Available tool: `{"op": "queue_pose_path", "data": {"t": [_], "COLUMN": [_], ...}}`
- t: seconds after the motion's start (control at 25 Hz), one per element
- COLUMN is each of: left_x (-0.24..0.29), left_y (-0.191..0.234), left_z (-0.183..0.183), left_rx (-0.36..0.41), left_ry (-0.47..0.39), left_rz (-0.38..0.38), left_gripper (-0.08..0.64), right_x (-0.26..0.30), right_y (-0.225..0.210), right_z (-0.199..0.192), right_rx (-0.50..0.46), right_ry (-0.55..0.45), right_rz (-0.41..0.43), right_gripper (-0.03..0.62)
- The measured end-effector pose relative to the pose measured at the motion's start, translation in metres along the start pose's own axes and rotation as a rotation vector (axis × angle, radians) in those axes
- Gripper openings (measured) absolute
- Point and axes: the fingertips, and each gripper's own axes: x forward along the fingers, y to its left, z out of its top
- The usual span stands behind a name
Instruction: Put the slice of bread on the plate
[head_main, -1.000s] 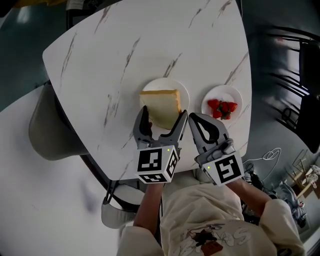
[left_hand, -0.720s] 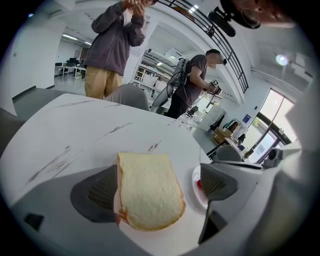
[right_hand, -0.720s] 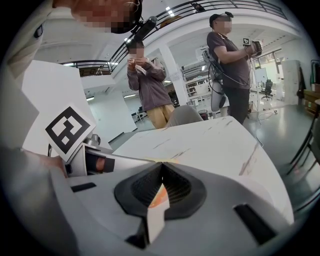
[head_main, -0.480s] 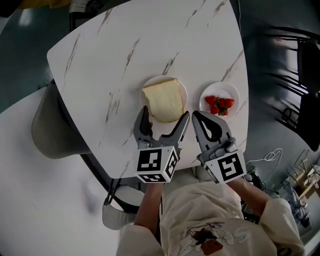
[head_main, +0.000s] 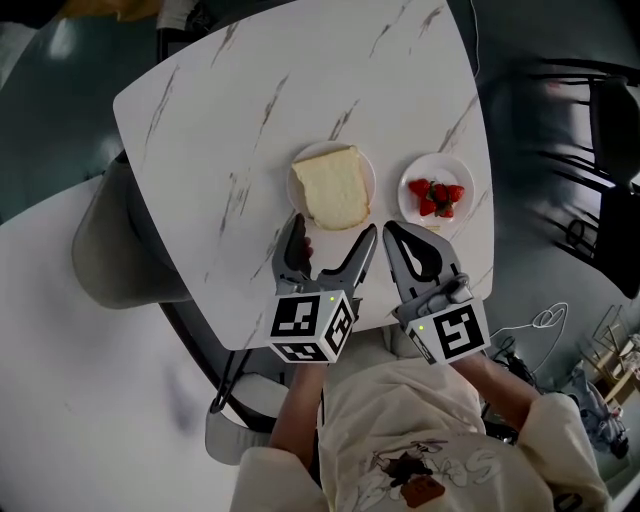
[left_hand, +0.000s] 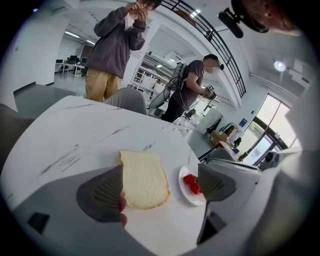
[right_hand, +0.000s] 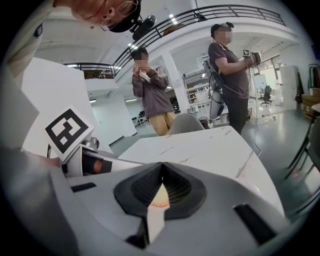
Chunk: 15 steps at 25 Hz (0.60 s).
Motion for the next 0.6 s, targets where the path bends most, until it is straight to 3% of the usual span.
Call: {"op": "queue_pose_path", "data": {"t": [0.2, 0.48, 0.56, 0.6], "left_x": [-0.021, -0.057, -0.068, -0.074], "left_y": [-0.003, -0.01, -0.01, -0.009], "left_z": [-0.001, -0.001, -0.002, -0.002], "left_rx": [-0.001, 0.03, 0.035, 0.039], "left_ry": [-0.021, -0.03, -0.031, -0.033], "left_rz": [0.011, 0.036, 0.052, 0.069], "left_gripper": [0.435, 0.276, 0.22, 0.136], "right_x": [-0.014, -0.037, -0.042, -0.045], "right_y": [0.01, 0.031, 0.037, 0.04], "right_z": [0.004, 0.017, 0.023, 0.026], "right_rx": [-0.012, -0.038, -0.04, -0.04], "right_ry": [-0.018, -0.045, -0.063, -0.073], "right_rz": [-0.009, -0.021, -0.028, -0.032], "right_gripper": [0.006, 0.006, 0.006, 0.006]}}
